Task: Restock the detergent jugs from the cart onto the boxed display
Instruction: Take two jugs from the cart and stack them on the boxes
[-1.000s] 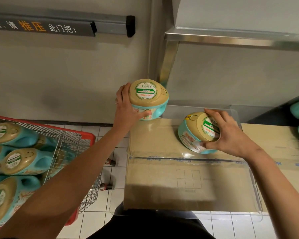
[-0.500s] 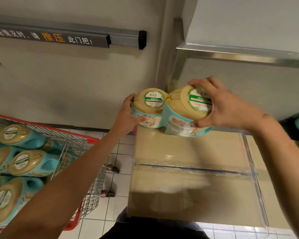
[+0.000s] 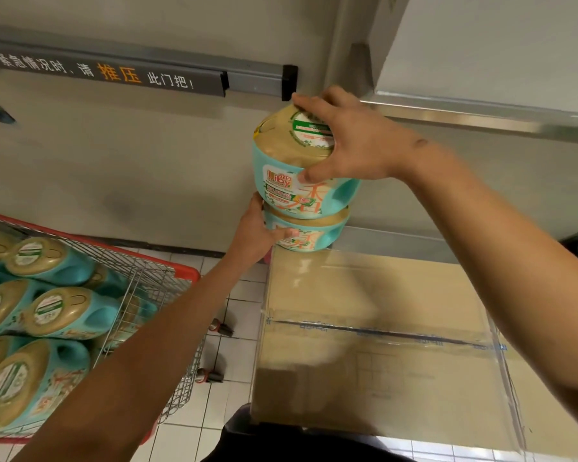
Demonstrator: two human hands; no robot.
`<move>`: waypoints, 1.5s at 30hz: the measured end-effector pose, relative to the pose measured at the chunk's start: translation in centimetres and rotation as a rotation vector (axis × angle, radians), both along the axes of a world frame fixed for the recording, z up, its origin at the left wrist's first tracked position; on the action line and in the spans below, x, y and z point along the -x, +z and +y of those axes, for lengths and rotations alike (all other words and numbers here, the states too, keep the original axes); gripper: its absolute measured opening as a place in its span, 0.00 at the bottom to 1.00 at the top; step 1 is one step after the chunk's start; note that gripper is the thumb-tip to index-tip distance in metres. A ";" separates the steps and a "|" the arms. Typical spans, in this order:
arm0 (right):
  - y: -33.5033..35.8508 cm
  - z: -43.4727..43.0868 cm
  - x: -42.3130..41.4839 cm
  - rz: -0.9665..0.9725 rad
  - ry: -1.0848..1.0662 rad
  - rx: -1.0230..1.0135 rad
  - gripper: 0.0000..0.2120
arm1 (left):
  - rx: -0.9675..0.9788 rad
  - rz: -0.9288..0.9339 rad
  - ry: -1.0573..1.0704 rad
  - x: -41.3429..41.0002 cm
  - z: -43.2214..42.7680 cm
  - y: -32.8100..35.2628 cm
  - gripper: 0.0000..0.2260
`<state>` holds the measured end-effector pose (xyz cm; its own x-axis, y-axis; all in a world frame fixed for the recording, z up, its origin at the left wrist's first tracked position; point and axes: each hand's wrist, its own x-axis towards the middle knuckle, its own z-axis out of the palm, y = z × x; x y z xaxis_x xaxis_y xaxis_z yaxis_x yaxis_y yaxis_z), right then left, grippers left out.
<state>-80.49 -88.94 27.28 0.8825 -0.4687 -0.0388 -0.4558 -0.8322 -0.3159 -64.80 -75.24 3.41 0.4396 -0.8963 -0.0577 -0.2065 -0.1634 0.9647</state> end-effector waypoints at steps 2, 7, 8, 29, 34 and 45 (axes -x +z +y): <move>0.2 0.1 0.0 0.040 0.011 0.051 0.55 | -0.002 0.002 0.001 -0.1 0.1 -0.2 0.42; 1.1 0.9 0.2 0.117 0.011 0.201 0.54 | 0.011 0.001 -0.012 0.0 0.0 -0.5 0.43; 1.2 1.0 0.3 0.125 0.010 0.203 0.54 | 0.014 -0.004 -0.018 0.0 0.0 -0.5 0.44; 0.4 2.4 0.8 0.187 -0.043 0.375 0.55 | -0.021 -0.076 -0.013 0.3 0.4 0.5 0.42; 0.0 2.4 0.9 0.164 -0.033 0.351 0.54 | -0.017 -0.121 -0.030 0.4 0.6 0.0 0.40; -1.8 2.6 3.1 -0.013 -0.024 0.290 0.44 | 0.009 -0.109 -0.039 0.7 0.7 -0.3 0.42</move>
<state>-83.58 -86.38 25.45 0.8707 -0.4790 0.1116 -0.4736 -0.8778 -0.0722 -65.48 -74.56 3.13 0.4073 -0.9133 -0.0036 -0.3159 -0.1446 0.9377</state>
